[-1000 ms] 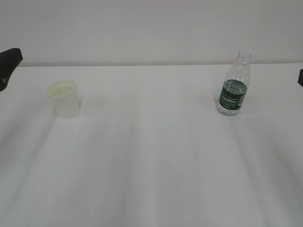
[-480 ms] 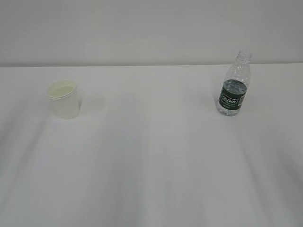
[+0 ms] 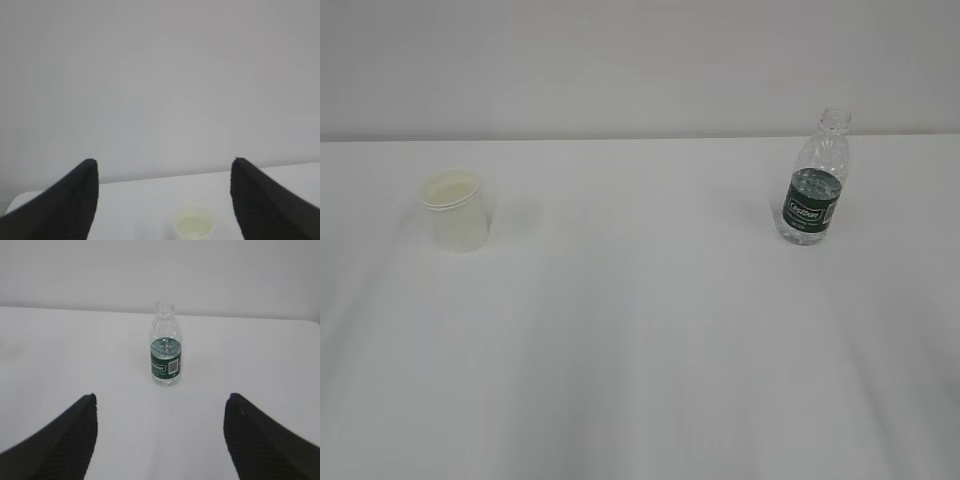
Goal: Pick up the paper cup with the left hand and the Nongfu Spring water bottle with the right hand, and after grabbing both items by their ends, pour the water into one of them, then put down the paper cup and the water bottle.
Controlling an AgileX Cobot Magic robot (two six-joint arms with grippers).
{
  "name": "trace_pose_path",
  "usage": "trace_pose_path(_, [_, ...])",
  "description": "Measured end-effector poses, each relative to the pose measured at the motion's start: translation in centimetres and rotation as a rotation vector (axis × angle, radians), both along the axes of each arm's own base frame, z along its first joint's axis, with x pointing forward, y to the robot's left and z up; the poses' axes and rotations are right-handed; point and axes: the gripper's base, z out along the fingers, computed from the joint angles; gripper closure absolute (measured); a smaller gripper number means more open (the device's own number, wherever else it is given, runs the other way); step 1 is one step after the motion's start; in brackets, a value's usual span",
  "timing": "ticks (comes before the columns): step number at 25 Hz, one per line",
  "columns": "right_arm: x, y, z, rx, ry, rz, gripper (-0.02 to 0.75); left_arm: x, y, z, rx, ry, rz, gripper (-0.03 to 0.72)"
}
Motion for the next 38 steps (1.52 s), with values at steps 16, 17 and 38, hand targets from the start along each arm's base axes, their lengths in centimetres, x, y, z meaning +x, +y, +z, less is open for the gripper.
trace_pose_path(16, [-5.8, -0.7, -0.8, 0.020, 0.064, 0.001, 0.149, -7.2, 1.6, -1.0, -0.118, 0.142, 0.136, 0.113])
trace_pose_path(17, [-6.0, -0.7, -0.8, 0.020, 0.064, 0.001, 0.149, -7.4, 1.5, -1.2, -0.115, 0.167, 0.128, 0.117])
trace_pose_path(38, [-8.4, -0.7, -1.1, 0.011, 0.208, 0.034, 0.150, -10.0, 0.5, -2.6, -0.036, 0.559, -0.033, 0.204])
